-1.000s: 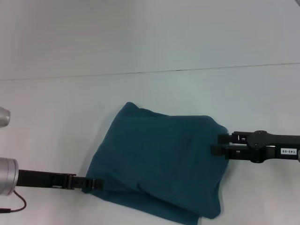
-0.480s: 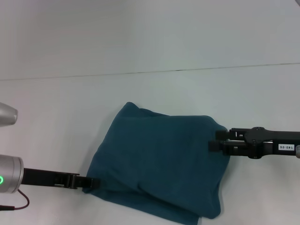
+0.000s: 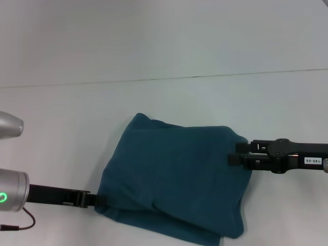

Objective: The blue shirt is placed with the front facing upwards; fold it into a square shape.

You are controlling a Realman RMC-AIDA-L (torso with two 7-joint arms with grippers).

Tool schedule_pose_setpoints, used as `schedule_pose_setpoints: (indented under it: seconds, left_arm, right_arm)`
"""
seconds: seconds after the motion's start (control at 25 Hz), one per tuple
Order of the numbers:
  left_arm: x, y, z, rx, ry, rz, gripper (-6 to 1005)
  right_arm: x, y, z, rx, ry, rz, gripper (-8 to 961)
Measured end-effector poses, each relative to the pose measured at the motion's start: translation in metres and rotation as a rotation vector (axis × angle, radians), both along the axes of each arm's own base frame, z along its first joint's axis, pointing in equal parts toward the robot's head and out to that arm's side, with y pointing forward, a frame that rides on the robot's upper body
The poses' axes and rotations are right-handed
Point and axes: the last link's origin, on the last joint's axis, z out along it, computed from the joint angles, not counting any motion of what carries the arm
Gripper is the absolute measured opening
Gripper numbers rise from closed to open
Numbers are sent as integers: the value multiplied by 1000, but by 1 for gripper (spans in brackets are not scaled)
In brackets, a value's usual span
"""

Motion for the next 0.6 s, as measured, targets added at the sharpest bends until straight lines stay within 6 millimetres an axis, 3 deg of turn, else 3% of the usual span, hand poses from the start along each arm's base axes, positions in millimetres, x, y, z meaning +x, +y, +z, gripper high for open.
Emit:
schedule_pose_setpoints:
  seconds: [0.2, 0.6]
  left_arm:
    - [4, -6, -2, -42, -23, -6, 39]
    - [16, -24, -11, -149, -95, -25, 38]
  right_arm:
    - [0, 0, 0, 0, -1, 1, 724]
    - [1, -1, 1, -2, -3, 5, 724]
